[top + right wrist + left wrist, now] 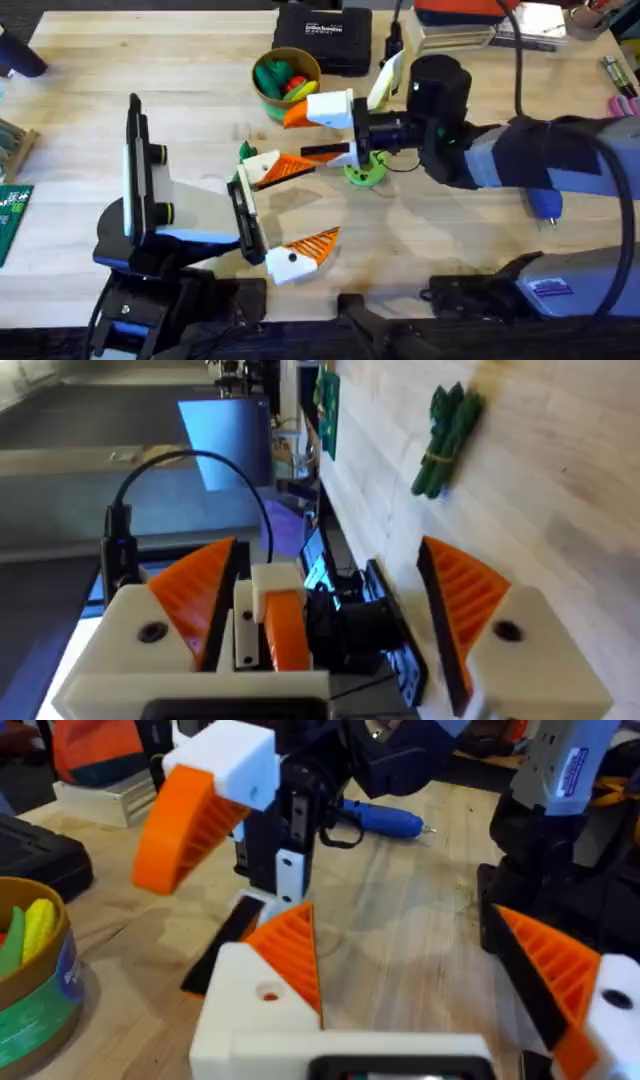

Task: Pick up the gripper from the table and insert it into the empty holder that is missing its gripper. Then pick up a screw, insert it into the mounting hole, and use the screwdriver to tighten it. Finally, clean up the table by picking up the vegetable and placing it into the bucket.

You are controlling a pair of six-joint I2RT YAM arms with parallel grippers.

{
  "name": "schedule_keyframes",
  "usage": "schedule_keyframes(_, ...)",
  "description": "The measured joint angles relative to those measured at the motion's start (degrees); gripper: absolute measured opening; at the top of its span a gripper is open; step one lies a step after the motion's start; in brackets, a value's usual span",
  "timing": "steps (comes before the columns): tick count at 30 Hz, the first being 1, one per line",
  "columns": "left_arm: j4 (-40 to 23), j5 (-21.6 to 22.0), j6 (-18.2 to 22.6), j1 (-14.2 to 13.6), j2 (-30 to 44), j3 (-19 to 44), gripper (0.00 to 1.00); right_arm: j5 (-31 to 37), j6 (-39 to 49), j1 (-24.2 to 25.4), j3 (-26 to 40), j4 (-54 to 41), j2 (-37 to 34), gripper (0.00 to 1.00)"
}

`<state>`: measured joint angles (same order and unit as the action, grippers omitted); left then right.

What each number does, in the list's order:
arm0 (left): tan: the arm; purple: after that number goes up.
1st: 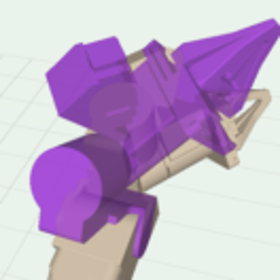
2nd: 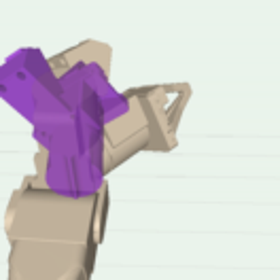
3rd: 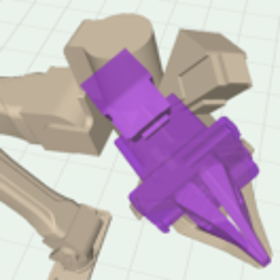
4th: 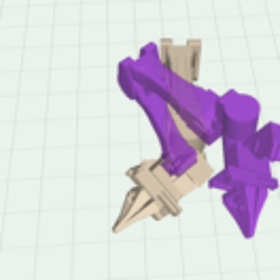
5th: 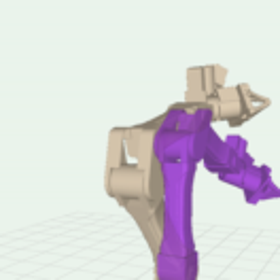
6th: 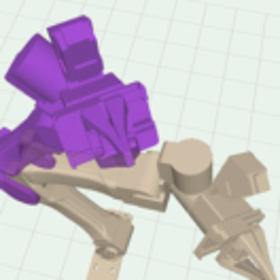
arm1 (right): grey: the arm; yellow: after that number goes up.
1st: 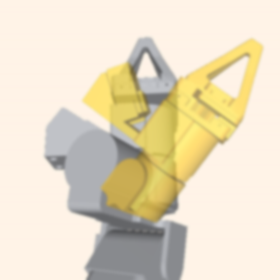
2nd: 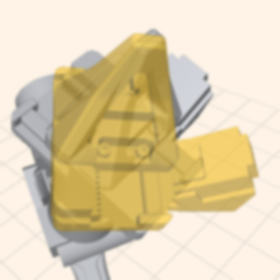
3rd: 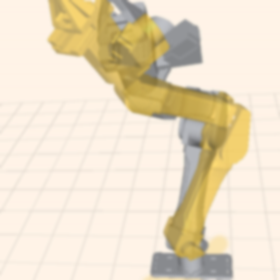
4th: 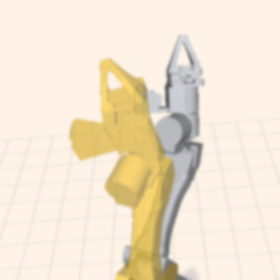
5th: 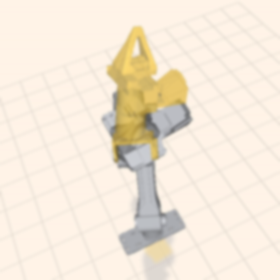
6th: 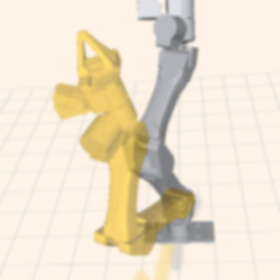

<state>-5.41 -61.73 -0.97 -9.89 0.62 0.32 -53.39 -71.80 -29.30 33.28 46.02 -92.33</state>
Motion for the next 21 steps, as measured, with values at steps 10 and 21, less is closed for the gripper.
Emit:
schedule_keyframes(10, 0.00, -0.02, 0.11, 0.00, 0.02, 0.00, 0.986, 6.00, 13.86, 6.52, 6.22, -22.51, 6.86, 0.994)
schedule_keyframes(21, 0.00, -0.02, 0.11, 0.00, 0.02, 0.00, 0.985, 37.56, 39.21, 1.17, 19.52, -74.71, 22.48, 0.994)
